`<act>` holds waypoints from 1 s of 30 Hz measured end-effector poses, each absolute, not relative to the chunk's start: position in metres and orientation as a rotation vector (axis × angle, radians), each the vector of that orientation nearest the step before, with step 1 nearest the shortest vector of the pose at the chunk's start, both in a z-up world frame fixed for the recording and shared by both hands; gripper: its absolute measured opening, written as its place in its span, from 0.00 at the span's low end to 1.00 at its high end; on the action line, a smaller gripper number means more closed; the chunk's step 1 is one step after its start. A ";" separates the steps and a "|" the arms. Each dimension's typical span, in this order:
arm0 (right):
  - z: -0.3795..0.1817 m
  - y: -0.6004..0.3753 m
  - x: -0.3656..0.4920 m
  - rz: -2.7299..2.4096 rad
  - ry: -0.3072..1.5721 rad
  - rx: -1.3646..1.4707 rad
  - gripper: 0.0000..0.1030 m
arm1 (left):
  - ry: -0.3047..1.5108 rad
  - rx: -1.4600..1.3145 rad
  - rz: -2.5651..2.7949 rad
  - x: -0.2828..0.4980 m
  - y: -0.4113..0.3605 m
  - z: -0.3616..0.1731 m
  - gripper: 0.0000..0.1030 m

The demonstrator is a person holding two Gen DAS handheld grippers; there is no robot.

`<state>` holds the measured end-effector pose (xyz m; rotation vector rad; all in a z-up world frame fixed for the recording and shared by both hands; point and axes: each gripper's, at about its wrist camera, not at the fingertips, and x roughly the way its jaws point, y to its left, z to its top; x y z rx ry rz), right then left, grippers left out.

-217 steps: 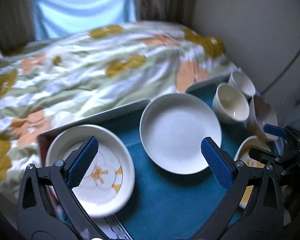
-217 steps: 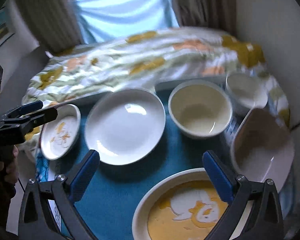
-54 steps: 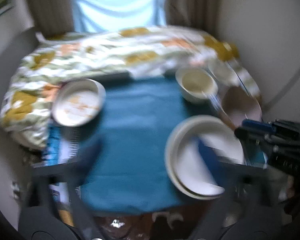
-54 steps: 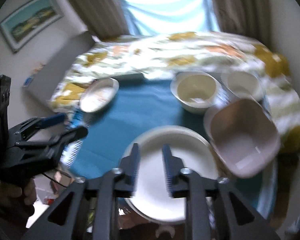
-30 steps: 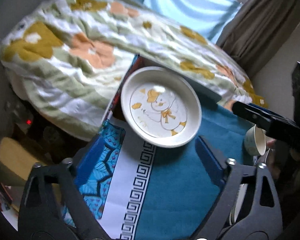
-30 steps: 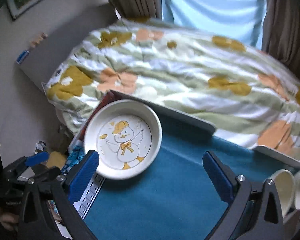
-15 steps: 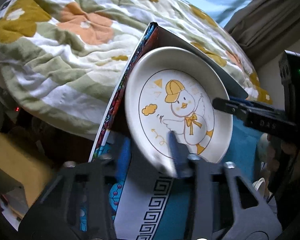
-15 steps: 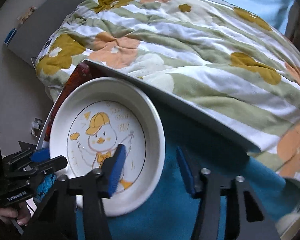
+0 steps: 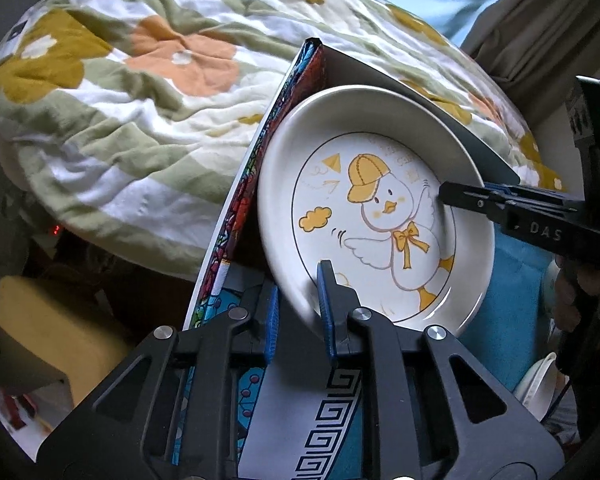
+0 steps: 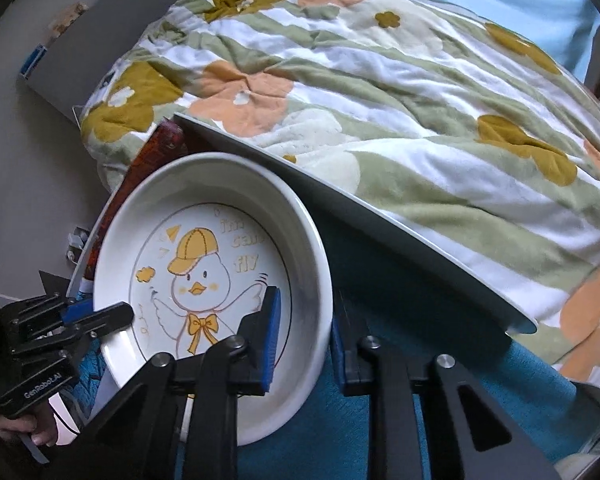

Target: Organize plates and bowls

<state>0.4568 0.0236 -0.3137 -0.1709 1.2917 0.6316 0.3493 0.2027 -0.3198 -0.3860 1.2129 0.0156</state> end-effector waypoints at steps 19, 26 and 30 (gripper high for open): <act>-0.248 -0.042 0.386 0.475 1.152 0.048 0.20 | 1.100 -0.234 -0.153 0.326 0.162 -0.243 0.15; -0.215 -0.111 0.328 0.363 1.079 0.160 0.20 | 1.075 -0.177 -0.277 0.300 0.098 -0.211 0.15; -0.209 -0.159 0.283 0.302 1.063 0.203 0.20 | 1.067 -0.134 -0.328 0.272 0.048 -0.204 0.15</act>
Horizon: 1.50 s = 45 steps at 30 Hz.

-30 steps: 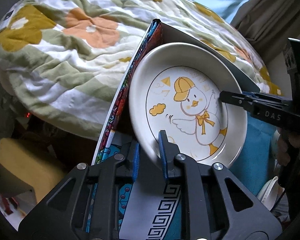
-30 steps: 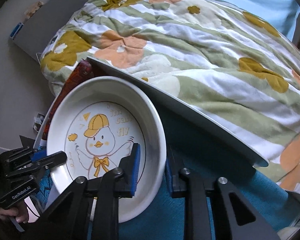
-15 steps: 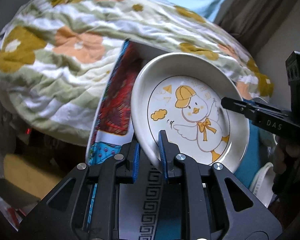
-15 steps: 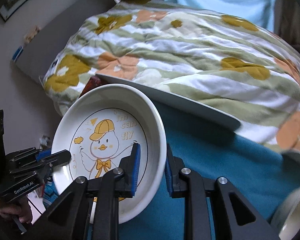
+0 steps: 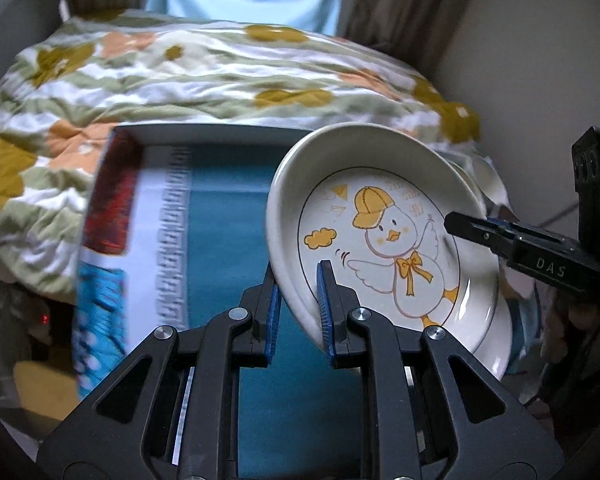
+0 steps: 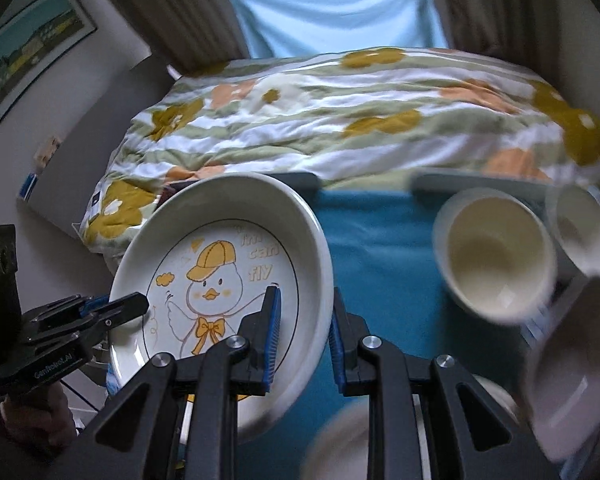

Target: Organize plates and bowls

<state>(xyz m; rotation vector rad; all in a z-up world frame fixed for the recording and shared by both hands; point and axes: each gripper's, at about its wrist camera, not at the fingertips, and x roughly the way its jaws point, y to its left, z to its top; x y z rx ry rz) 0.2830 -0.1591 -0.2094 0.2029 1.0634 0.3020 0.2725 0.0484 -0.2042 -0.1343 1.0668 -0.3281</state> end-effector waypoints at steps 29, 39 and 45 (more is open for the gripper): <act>-0.266 -0.311 0.137 0.136 1.130 0.262 0.20 | 1.205 -0.001 -0.451 0.177 -0.129 -0.284 0.15; -0.272 -0.307 0.140 0.156 1.143 0.255 0.20 | 1.189 0.135 -0.417 0.190 -0.139 -0.288 0.17; -0.272 -0.309 0.141 0.156 1.141 0.258 0.20 | 1.176 0.212 -0.392 0.189 -0.146 -0.284 0.18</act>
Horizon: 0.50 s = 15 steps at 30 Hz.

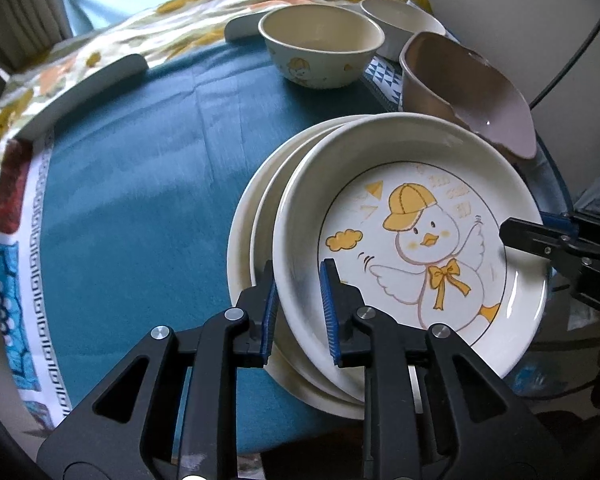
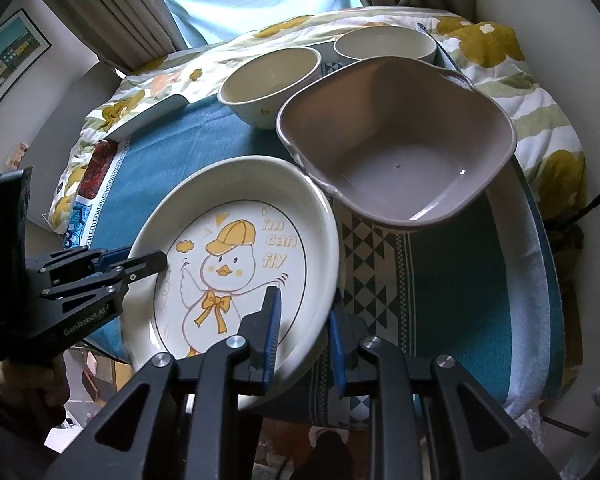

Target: Organize plates and bowls

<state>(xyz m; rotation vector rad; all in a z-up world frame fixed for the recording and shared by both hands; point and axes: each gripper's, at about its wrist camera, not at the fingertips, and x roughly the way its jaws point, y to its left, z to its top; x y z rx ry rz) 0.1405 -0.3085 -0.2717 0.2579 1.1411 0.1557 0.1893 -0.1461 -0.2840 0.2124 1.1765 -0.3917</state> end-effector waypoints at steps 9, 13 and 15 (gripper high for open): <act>-0.271 -0.310 0.140 0.149 1.134 0.270 0.20 | 1.203 0.274 -0.341 0.192 -0.154 -0.282 0.19; -0.269 -0.310 0.140 0.145 1.128 0.265 0.20 | 1.219 0.280 -0.323 0.193 -0.156 -0.283 0.19; -0.269 -0.309 0.139 0.142 1.127 0.265 0.20 | 1.225 0.281 -0.316 0.195 -0.157 -0.283 0.19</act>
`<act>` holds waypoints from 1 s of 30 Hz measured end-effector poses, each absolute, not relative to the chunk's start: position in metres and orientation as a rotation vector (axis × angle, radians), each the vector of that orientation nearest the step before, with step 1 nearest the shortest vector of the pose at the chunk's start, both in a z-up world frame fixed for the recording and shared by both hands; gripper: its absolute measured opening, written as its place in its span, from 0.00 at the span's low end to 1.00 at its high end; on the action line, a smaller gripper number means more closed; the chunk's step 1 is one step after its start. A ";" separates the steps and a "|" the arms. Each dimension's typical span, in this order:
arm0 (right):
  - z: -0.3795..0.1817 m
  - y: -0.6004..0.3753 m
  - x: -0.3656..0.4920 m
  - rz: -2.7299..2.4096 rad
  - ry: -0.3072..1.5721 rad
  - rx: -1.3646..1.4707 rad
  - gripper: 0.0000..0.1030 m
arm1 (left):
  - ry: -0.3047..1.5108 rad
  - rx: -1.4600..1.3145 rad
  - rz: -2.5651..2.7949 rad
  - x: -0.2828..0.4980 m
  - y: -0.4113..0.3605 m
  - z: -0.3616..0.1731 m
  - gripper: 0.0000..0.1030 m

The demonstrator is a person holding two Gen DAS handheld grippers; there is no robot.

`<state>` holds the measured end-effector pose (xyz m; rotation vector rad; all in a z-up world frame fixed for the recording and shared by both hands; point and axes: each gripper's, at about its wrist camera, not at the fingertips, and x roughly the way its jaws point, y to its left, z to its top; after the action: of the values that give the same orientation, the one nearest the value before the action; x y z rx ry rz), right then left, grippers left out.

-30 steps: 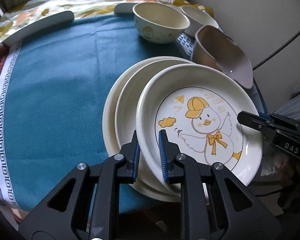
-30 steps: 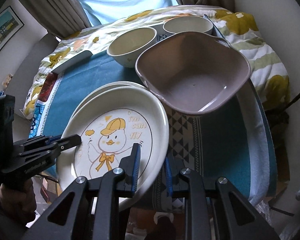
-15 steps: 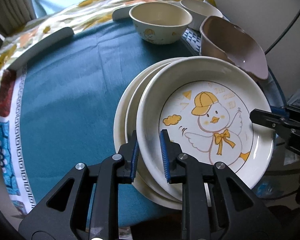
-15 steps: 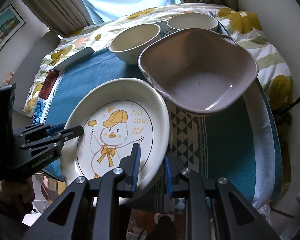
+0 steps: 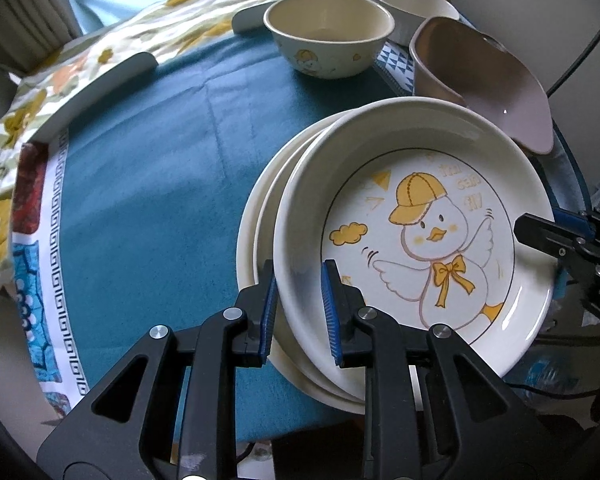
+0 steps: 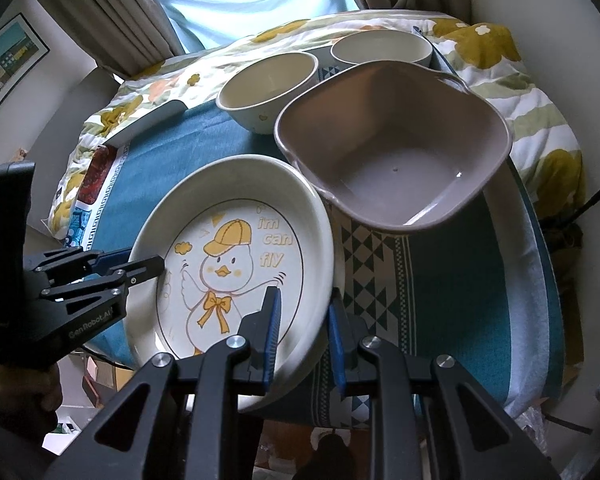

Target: Organize plates and bowls

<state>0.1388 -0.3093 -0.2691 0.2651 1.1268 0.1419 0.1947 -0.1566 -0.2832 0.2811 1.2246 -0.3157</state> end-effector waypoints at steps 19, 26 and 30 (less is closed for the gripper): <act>-0.265 -0.306 0.137 0.142 1.126 0.260 0.20 | 1.227 0.389 -0.225 0.198 -0.173 -0.290 0.21; -0.267 -0.307 0.140 0.146 1.135 0.276 0.20 | 1.240 0.368 -0.233 0.195 -0.167 -0.285 0.21; -0.269 -0.308 0.142 0.149 1.146 0.286 0.20 | 1.219 0.392 -0.222 0.191 -0.168 -0.278 0.21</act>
<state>0.1421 -0.3080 -0.2693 0.2855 1.1462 0.1492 0.1910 -0.1680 -0.2785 0.3915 1.2192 -0.2220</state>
